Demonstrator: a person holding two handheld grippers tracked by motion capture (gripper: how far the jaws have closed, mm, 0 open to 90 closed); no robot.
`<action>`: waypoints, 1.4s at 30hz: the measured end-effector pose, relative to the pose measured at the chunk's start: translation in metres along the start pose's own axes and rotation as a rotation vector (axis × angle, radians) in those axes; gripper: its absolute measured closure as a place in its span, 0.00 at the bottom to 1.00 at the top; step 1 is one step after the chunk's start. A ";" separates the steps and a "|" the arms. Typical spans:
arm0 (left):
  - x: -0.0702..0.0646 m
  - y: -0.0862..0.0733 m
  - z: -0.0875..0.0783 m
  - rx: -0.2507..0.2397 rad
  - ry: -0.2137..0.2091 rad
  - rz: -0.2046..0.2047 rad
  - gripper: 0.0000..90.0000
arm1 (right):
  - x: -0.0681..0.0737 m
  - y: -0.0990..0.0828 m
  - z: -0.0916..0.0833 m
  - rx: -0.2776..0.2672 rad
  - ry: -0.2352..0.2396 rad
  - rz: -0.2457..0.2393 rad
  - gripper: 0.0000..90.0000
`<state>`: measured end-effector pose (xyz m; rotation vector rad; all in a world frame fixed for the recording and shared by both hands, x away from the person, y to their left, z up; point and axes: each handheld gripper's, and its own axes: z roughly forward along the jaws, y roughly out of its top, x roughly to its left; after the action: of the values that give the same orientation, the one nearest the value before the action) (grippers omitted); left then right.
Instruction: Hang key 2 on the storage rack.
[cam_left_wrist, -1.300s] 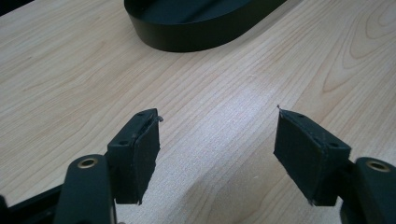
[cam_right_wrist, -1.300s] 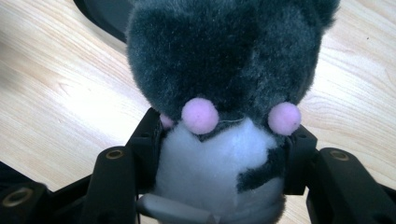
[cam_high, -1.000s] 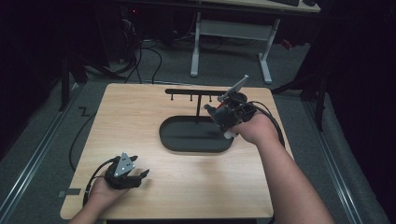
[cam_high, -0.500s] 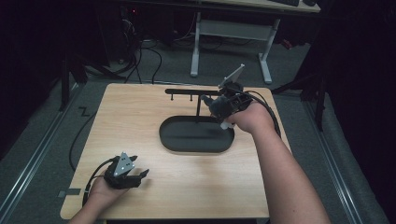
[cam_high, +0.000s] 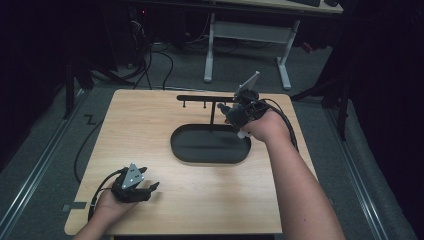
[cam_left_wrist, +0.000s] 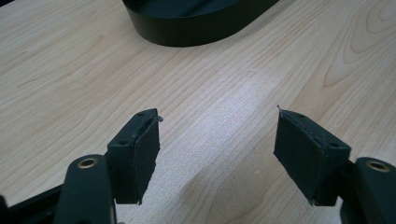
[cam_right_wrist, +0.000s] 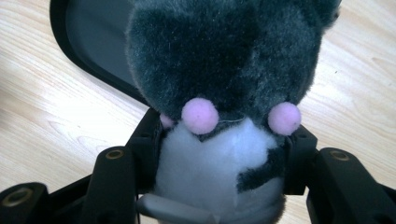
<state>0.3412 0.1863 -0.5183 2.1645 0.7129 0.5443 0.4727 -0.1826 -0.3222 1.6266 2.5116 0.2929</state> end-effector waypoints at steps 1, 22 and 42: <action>0.000 0.000 0.000 -0.002 -0.001 -0.001 0.35 | 0.000 -0.001 0.002 0.003 0.003 0.002 0.51; -0.003 0.000 0.002 0.011 -0.010 0.010 0.35 | -0.001 -0.008 0.048 0.020 0.060 0.024 0.51; -0.003 -0.001 0.003 0.013 -0.015 0.006 0.35 | -0.001 0.001 0.066 -0.060 0.050 0.048 0.29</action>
<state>0.3403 0.1837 -0.5211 2.1811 0.7039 0.5270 0.4882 -0.1769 -0.3857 1.6785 2.4769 0.4142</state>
